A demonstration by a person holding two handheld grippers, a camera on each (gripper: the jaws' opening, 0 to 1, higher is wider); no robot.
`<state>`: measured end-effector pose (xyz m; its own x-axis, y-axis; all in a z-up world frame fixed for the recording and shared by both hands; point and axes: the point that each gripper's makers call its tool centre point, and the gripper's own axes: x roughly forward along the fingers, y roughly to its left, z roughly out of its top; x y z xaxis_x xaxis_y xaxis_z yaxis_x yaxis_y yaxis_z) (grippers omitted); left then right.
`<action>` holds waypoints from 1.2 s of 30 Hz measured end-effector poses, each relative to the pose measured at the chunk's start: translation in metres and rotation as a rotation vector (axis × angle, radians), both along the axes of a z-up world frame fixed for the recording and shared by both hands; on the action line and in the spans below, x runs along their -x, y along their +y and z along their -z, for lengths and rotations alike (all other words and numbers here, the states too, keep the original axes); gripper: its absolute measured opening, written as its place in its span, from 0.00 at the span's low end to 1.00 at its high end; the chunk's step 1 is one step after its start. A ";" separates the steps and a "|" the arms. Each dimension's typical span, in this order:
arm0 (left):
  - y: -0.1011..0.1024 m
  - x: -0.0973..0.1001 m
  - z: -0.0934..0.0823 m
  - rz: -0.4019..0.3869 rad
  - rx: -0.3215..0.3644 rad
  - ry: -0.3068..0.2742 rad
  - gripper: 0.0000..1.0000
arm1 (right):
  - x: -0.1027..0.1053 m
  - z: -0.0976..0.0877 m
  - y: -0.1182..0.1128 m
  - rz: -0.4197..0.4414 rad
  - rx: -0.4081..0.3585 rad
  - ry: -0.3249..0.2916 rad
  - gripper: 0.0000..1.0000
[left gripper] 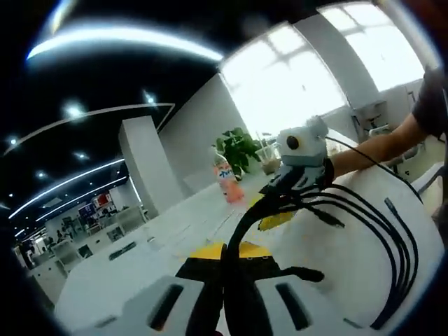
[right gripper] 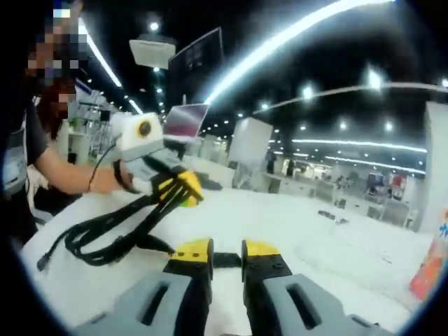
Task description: Coil the Type-C to USB data cable on the desktop and secure it with Velcro straps.
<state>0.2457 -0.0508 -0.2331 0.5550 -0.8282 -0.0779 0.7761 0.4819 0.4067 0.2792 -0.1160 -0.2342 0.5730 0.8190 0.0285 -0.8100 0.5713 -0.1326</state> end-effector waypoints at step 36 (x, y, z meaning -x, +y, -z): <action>-0.003 0.013 0.042 0.015 -0.034 0.171 0.13 | 0.046 0.052 0.044 -0.165 0.188 0.165 0.13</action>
